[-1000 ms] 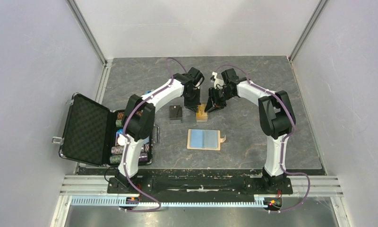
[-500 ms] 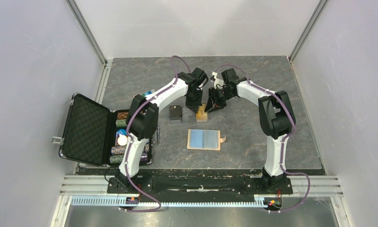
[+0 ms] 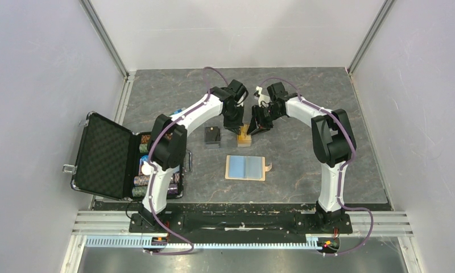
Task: Put the credit cards into the card holder
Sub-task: Pick up the credit card from the storage box.
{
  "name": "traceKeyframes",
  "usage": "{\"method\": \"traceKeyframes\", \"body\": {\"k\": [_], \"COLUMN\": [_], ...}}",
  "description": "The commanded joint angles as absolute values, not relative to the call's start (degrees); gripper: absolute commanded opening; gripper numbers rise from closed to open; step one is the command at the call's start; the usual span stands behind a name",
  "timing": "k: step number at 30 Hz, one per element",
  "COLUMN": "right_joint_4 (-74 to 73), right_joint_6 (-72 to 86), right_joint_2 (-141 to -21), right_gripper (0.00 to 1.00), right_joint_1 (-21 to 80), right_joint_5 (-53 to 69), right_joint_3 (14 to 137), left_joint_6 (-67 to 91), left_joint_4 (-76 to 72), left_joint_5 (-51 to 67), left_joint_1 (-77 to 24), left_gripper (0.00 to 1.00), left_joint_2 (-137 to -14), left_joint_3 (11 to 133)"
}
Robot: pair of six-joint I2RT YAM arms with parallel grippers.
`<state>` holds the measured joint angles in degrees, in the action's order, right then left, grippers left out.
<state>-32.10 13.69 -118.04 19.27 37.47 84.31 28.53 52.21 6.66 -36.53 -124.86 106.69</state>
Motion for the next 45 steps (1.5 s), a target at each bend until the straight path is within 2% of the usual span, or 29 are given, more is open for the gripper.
{"method": "traceKeyframes", "body": {"k": [1, 5, 8, 11, 15, 25, 29, 37, 45], "right_joint_4": [-31.64, -31.56, -31.47, -31.47, -31.45, -31.66, -31.62, -31.39, -30.36], "right_joint_6": [13.59, 13.58, 13.6, 13.62, 13.67, 13.63, 13.17, 11.3, 10.15], "right_joint_2": [-117.14, -117.16, -117.25, -117.24, -117.07, -114.57, -111.88, -103.83, -95.21], "right_gripper": [0.32, 0.32, 0.32, 0.32, 0.31, 0.32, 0.34, 0.4, 0.42], "right_joint_1": [19.2, 19.23, 19.23, 19.25, 19.23, 19.15, 19.07, 18.99, 18.97], "right_joint_5": [38.23, 38.28, 38.32, 38.32, 38.32, 37.47, 36.42, 33.9, 31.97], "right_joint_3": [85.63, 85.53, 85.54, 85.55, 85.52, 85.86, 84.54, 76.29, 64.91], "left_joint_6": [31.05, 32.96, 33.95, 34.11, 33.72, 34.31, 38.32, 47.38, 52.39], "left_joint_4": [43.31, 39.34, 38.32, 38.51, 41.3, 37.5, 30.09, 10.6, 2.47], "left_joint_5": [13.08, 15.94, 17.49, 17.4, 14.07, 9.7, 12.09, 19.92, 23.9], "left_joint_1": [-36.57, -35.81, -35.51, -35.51, -35.42, -34.87, -33.36, -30.77, -31.03], "left_gripper": [0.06, 0.14, 0.15, 0.12, 0.02, 0.02, 0.02, 0.02, 0.02], "left_joint_2": [-119.68, -118.3, -118.9, -119.78, -120.6, -112.53, -106.27, -92.18, -83.33], "left_joint_3": [103.66, 100.2, 99.28, 99.22, 99.92, 96.58, 90.11, 69.39, 53.26]}}
